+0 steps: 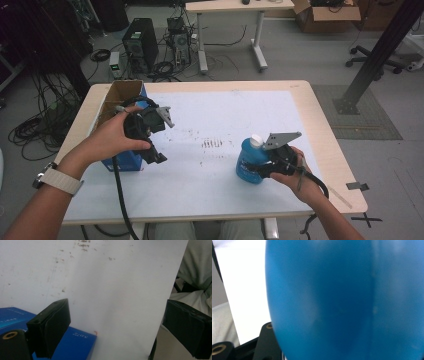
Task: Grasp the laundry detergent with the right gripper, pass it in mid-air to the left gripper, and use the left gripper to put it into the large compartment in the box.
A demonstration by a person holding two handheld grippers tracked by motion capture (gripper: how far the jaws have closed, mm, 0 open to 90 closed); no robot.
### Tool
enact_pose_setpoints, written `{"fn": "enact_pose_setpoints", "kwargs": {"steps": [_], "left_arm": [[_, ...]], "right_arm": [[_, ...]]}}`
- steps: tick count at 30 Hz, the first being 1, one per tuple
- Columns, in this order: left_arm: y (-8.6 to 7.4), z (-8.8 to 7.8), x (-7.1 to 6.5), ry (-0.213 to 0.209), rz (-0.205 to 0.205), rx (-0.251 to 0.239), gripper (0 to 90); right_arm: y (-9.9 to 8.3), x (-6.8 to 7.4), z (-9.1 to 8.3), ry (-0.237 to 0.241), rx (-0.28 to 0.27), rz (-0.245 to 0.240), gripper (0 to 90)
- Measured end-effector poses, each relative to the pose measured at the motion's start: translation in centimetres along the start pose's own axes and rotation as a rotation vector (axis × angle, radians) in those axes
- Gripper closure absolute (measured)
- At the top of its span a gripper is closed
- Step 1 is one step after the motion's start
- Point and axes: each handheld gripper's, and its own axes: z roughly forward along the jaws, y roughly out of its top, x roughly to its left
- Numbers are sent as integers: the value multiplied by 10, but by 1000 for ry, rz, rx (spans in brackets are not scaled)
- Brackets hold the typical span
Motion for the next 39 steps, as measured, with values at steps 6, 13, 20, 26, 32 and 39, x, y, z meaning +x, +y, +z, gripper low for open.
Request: {"fn": "enact_pose_setpoints", "kwargs": {"steps": [6, 13, 20, 26, 32, 39], "left_arm": [[-1, 0, 0, 3, -3, -8, 80], [-2, -3, -1, -5, 5, -20, 81], [-2, -6, -3, -8, 7, -30, 81], [1, -14, -8, -19, 22, -53, 79], [5, -25, -12, -46, 33, -89, 76], [13, -39, -16, -43, 48, -100, 74]], "right_arm": [[0, 0, 0, 8, -8, -13, 432], [6, -1, -7, 43, -29, -23, 433], [16, -3, -19, 108, -67, -29, 433], [32, 0, -29, 141, -54, -71, 433], [46, 3, -35, 179, -38, -114, 433], [62, 8, -41, 215, -33, -152, 433]]}}
